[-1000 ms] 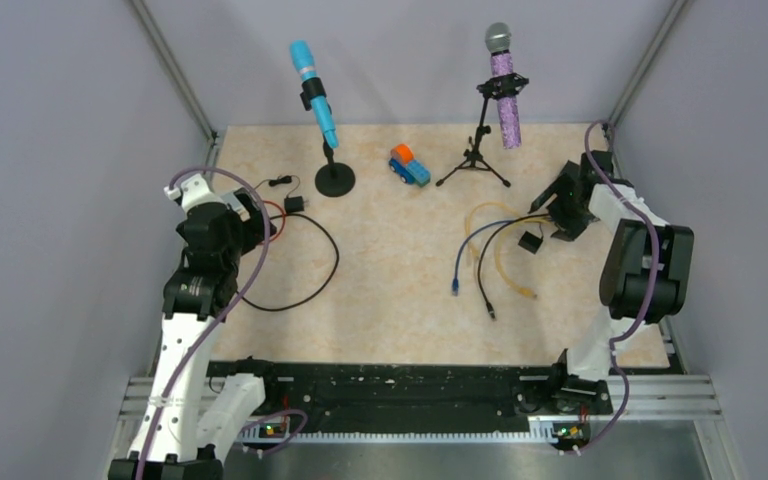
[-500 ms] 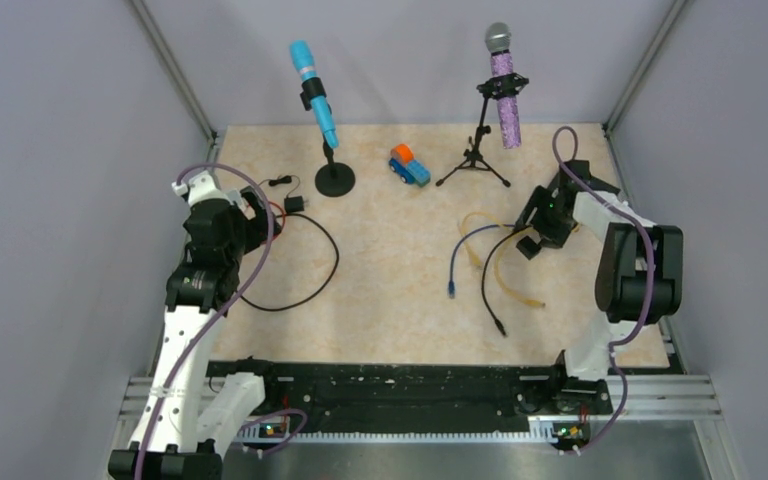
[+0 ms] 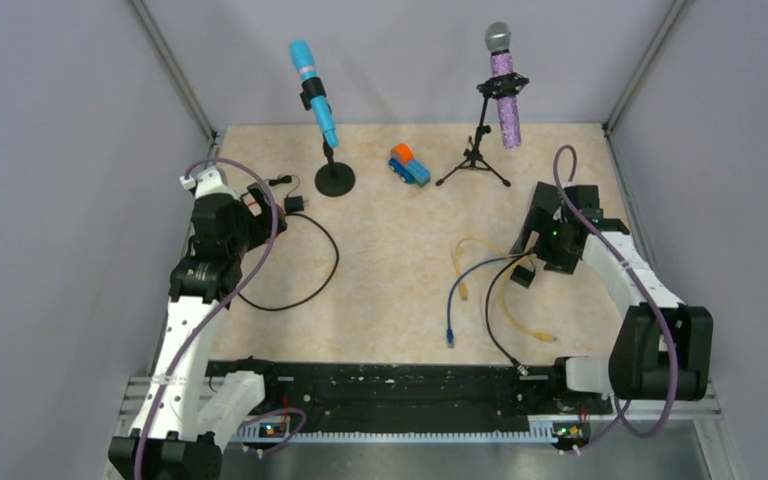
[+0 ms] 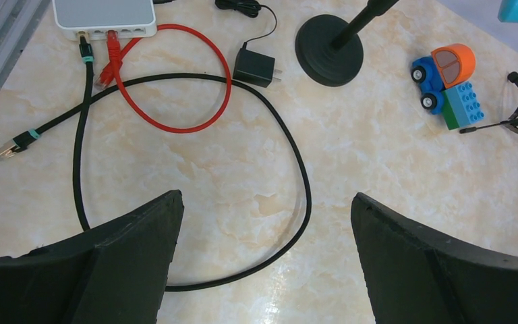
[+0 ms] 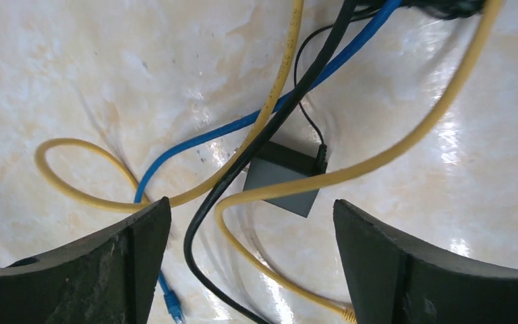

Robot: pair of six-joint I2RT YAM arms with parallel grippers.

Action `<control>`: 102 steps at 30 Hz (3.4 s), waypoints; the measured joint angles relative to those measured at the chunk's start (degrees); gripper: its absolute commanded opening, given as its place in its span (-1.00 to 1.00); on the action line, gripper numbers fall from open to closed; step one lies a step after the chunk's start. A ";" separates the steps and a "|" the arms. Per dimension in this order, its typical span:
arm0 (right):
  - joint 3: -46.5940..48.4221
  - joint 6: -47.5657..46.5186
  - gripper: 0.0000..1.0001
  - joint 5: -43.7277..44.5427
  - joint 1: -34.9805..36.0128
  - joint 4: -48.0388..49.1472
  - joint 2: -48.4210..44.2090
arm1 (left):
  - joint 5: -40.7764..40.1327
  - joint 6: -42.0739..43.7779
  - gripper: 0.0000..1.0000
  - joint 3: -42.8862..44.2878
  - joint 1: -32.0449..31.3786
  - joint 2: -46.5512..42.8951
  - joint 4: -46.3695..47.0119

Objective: Pull the plug from the switch port
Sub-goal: Move the switch port to the center of the board.

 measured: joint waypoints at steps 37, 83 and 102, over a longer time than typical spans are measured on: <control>51.82 0.09 0.91 -2.14 -21.75 2.49 45.86 | 5.07 2.99 0.97 0.00 0.00 -4.26 0.39; 11.39 -1.86 0.98 -2.10 -4.79 12.72 20.00 | 25.79 10.08 0.97 0.04 -5.57 4.79 3.74; -6.88 11.41 0.97 5.66 -6.21 13.29 -3.06 | 32.02 16.15 0.98 12.31 -31.85 35.89 7.41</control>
